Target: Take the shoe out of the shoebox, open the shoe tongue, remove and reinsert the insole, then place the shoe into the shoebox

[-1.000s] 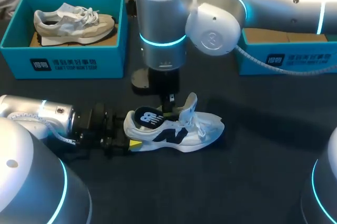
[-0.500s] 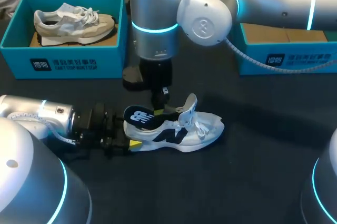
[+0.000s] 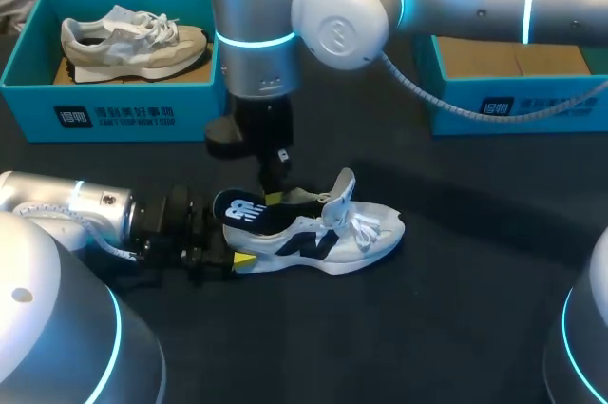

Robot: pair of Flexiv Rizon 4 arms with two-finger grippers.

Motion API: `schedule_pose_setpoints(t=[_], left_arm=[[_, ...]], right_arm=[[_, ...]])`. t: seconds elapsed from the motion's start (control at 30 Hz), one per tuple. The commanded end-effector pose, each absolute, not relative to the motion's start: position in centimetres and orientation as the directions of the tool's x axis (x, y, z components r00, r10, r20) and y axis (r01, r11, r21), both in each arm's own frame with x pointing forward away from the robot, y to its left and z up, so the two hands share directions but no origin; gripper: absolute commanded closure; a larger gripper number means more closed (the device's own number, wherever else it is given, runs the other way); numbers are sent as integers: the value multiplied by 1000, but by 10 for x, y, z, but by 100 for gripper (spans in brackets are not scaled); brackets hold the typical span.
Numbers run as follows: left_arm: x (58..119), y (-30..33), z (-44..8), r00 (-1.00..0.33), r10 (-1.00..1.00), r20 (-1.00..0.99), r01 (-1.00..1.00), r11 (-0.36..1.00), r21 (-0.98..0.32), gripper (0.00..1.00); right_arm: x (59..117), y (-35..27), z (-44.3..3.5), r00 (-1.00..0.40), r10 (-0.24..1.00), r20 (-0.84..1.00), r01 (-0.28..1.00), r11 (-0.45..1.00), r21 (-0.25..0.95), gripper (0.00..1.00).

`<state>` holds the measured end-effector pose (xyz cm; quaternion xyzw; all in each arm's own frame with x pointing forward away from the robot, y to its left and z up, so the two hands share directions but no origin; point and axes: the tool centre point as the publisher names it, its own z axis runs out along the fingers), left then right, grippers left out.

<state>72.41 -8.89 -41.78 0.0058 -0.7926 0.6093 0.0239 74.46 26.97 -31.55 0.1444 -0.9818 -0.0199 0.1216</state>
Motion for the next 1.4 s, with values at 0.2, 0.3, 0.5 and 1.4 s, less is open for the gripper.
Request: schedule_pose_setpoints(t=[0.2, 0.3, 0.5, 1.4], left_arm=[[724, -89, -420, -999, 16, 44, -38, 258, -965, 100], [724, -89, -420, -999, 16, 44, -38, 258, -965, 100], [724, -89, -420, -999, 16, 44, -38, 258, -965, 100], [724, -89, -420, -999, 16, 44, -38, 258, -965, 100]], right_arm=[[753, 267, -318, -920, -283, 271, -252, 957, 143, 78], [752, 266, -315, -918, -276, 286, -228, 955, 191, 60], [752, 264, -314, -911, -228, 344, -137, 953, 269, 60], [749, 280, -318, -863, -188, 468, 27, 909, 415, 56]])
